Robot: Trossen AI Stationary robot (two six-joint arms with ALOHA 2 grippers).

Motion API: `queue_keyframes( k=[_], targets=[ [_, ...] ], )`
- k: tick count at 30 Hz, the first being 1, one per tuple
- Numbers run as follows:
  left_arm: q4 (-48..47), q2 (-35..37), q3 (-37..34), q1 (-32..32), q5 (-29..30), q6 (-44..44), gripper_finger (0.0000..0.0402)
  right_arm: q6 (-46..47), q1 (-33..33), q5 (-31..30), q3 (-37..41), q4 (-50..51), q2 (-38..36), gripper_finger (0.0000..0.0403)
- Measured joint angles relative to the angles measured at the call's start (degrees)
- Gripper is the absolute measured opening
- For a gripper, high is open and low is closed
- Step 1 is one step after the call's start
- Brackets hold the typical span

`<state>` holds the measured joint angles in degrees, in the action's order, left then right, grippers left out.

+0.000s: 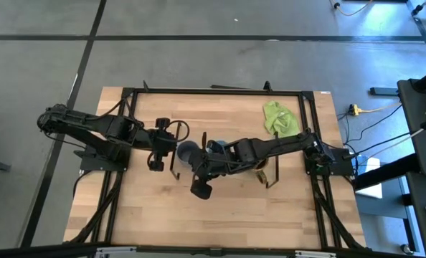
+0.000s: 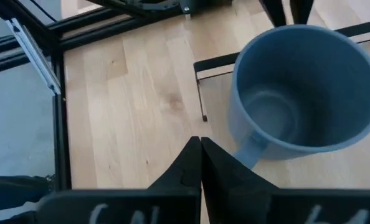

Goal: Stack small to large cups/mugs on shelf
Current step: Put the gray mug on the shelf

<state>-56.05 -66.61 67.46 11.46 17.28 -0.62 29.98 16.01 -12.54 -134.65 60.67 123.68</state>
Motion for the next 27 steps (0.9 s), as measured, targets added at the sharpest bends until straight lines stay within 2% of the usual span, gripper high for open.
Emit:
queue_keyframes(
  k=[5,27],
  targets=[
    [-0.34,0.0,0.0,0.07,-0.06,0.28,0.0045,1.12,0.1,-3.31,0.0,3.46,0.23,0.0002],
    [-0.98,0.0,0.0,0.07,-0.24,0.41,0.0045,1.33,0.02,-5.43,0.0,7.84,0.26,0.0001]
  ],
)
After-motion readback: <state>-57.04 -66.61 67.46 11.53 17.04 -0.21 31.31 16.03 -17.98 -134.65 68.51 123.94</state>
